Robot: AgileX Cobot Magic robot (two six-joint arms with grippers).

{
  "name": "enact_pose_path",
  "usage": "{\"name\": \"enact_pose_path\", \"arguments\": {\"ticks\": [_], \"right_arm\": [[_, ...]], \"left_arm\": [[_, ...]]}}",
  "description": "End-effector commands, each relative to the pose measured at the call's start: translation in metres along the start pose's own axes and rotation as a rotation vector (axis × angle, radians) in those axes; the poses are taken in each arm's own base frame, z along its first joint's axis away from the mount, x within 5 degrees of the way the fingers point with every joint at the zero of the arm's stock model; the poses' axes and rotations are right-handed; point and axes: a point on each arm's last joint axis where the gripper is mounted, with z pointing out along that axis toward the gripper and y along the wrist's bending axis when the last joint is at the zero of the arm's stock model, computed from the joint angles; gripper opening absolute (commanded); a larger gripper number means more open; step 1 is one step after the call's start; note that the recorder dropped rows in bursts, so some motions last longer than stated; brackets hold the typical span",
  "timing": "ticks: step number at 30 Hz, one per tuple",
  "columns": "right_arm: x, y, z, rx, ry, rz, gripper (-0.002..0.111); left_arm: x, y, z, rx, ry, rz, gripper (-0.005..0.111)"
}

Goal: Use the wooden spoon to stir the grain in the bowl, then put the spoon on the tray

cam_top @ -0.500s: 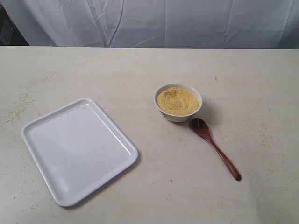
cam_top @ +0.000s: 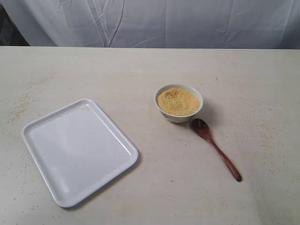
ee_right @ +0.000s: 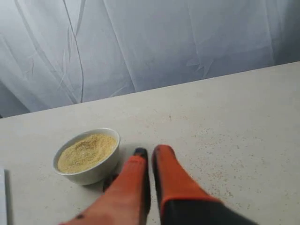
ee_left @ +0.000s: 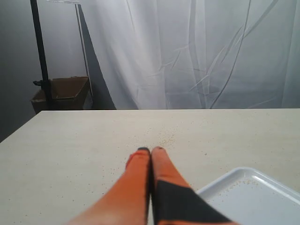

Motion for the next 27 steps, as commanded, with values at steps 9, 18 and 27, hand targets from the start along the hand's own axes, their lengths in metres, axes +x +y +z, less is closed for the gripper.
{"name": "enact_pose_path", "arguments": {"ticks": [9,18,27], "right_arm": [[-0.015,-0.001,-0.002,0.011,-0.175,0.024,0.006],[-0.027,-0.003,-0.002,0.033,-0.297,-0.026,-0.001],[-0.071,0.005,0.009,0.045,-0.288,0.015,-0.001]], "left_arm": [[0.002,0.000,0.000,0.005,0.001,-0.007,0.000],[0.002,0.000,0.000,0.005,0.001,-0.007,0.000],[0.002,0.000,0.000,0.005,0.001,-0.005,0.000]]}}
